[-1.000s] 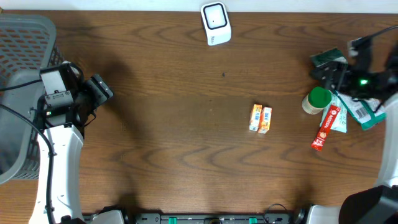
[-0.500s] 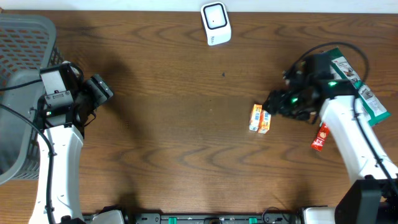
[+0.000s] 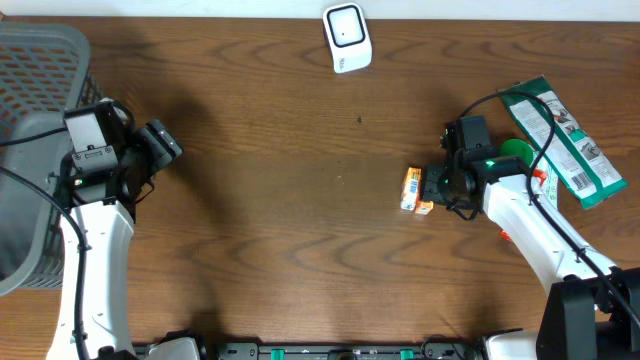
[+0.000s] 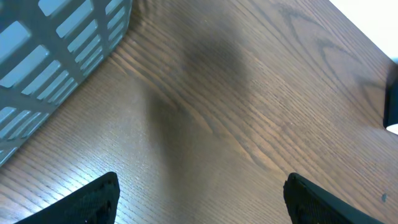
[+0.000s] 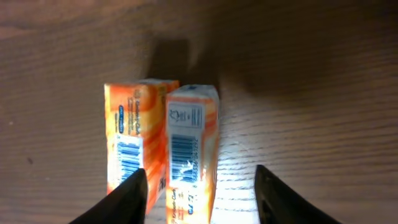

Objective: Scan the item barcode
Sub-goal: 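Move the right gripper over the two orange tissue packs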

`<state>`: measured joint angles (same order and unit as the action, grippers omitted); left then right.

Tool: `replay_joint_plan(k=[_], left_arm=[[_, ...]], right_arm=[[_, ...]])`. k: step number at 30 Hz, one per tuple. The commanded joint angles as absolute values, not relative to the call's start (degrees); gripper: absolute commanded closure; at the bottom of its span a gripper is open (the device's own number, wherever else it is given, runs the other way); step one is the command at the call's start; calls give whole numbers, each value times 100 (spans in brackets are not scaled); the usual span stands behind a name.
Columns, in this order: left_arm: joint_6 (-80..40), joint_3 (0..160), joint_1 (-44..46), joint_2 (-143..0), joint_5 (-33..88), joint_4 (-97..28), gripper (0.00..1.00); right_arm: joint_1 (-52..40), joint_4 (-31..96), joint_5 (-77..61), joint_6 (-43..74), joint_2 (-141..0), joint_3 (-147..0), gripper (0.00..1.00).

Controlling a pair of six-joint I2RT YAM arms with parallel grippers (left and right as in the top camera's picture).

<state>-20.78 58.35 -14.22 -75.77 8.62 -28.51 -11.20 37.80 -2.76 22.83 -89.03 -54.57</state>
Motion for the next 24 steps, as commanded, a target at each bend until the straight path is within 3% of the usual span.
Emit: replay_joint_plan(k=[1, 16, 24], left_arm=[[-2045, 5819, -1446, -7605, 827, -2864, 15], [-2043, 5819, -1446, -7605, 827, -2864, 15], [-2045, 5819, -1446, -7605, 827, -2864, 15]], right_arm=[[-1162, 3747, -93, 2377, -8925, -5424, 55], [-1168, 2899, -8, 2633, -8925, -4818, 63], [-1155, 2847, -1, 2606, -8925, -4779, 83]])
